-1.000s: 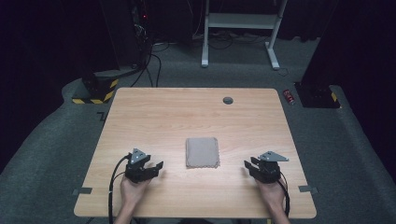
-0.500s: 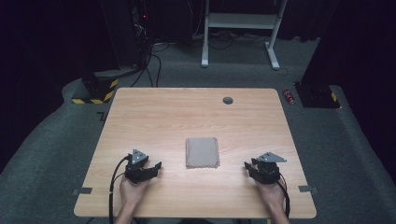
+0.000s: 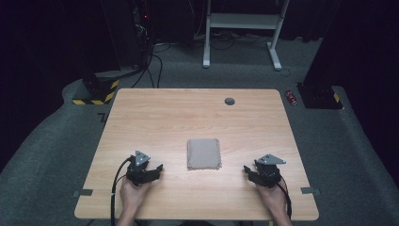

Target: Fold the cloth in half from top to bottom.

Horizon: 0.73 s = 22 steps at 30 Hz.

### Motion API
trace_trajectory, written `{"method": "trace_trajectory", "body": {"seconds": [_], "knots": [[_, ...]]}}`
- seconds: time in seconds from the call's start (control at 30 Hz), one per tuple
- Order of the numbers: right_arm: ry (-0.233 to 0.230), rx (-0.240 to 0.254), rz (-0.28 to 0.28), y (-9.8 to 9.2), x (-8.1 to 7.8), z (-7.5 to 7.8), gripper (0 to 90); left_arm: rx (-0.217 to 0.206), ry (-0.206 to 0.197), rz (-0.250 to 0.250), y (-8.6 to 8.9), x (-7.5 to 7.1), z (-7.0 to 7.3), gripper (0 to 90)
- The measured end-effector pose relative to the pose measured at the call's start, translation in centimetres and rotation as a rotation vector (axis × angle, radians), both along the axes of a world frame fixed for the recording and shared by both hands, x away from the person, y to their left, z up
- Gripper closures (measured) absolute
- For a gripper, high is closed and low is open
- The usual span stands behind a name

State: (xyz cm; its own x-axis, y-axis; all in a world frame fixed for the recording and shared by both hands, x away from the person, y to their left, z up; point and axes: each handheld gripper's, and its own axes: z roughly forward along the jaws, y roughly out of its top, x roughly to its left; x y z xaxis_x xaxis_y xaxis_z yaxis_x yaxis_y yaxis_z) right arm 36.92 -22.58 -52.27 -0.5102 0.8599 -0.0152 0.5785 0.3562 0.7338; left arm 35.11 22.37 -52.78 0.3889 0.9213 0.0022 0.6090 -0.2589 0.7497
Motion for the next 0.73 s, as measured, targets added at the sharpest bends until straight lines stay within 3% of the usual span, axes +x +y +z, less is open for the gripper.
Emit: {"method": "trace_trajectory", "body": {"seconds": [0.73], "knots": [[0.000, 0.000, -0.003, 0.00, 0.01, -0.01, 43.7, -0.003, -0.002, 0.007, -0.06, -0.01, -0.03, 28.3]]}}
